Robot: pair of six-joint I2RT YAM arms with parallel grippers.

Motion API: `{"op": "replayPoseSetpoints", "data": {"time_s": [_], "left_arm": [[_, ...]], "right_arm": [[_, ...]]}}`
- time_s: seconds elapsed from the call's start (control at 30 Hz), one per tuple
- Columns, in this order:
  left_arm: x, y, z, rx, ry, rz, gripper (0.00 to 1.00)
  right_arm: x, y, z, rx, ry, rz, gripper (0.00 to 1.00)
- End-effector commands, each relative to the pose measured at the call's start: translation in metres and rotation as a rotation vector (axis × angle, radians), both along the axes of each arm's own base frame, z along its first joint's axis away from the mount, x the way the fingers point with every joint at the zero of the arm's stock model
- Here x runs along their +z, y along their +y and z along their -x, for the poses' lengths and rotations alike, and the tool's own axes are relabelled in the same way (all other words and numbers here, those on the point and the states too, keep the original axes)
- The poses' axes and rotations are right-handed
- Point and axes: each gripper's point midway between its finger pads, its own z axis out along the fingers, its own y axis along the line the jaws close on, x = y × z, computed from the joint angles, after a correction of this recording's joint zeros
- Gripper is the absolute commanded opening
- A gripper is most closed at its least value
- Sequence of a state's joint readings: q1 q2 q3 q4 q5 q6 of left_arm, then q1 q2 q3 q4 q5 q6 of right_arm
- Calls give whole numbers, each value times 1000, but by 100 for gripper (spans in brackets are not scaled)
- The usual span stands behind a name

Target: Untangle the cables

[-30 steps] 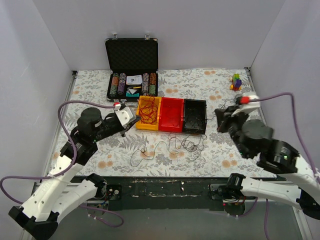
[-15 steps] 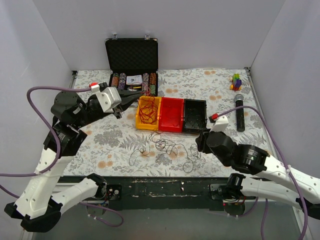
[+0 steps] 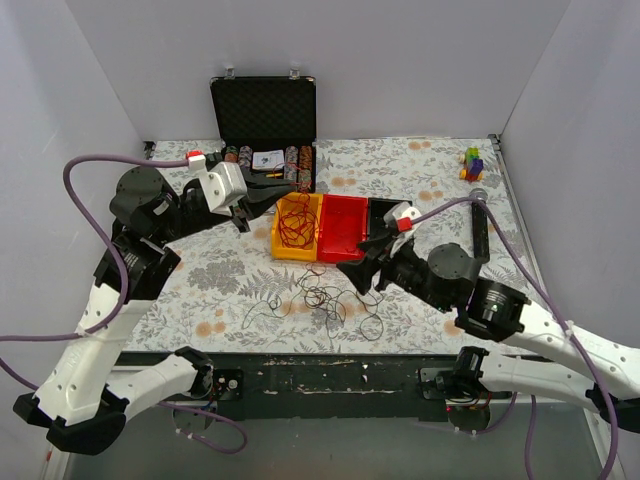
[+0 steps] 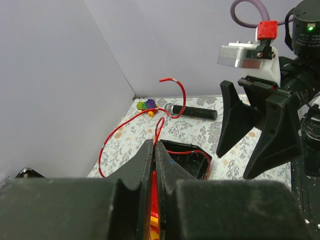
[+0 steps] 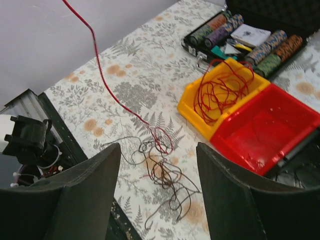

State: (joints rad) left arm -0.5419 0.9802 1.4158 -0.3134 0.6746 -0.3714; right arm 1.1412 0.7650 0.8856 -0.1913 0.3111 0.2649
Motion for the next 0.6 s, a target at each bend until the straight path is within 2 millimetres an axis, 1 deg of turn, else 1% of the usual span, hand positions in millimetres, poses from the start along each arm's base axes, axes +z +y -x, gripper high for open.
{"op": "replayPoseSetpoints", "data": {"time_s": [0.0,0.13,0.23,0.3,0.37,0.4,0.43,0.47,0.53,0.57], "left_arm": [[12,3,8,-15,-16,28,0],[13,3,8,-14,-19,28,0],[12,3,8,-15,-16,28,0],[12,3,8,-16,-15,28,0],[12,3,9,-16,-17,30,0],[13,4,10,-15,-21,31,0],[14,4,10,-13,-24,33,0],[13,4,10,-13,-22,33,0],[13,4,10,-11,-24,34,0],[13,5,11,-11,-25,35,0]], "right_arm": [[51,31,0,111,-211,-108,70],[41,50,-5,143,-237,-80,71],[33,60,-9,149,-240,-69,70],[31,67,-8,167,-248,-75,69],[26,71,-14,151,-237,-51,65],[26,74,-15,150,-232,-45,61],[24,75,-16,147,-229,-39,57],[23,75,-17,140,-225,-35,45],[19,74,-23,113,-213,-17,2],[19,73,-24,102,-208,-14,1]]}}
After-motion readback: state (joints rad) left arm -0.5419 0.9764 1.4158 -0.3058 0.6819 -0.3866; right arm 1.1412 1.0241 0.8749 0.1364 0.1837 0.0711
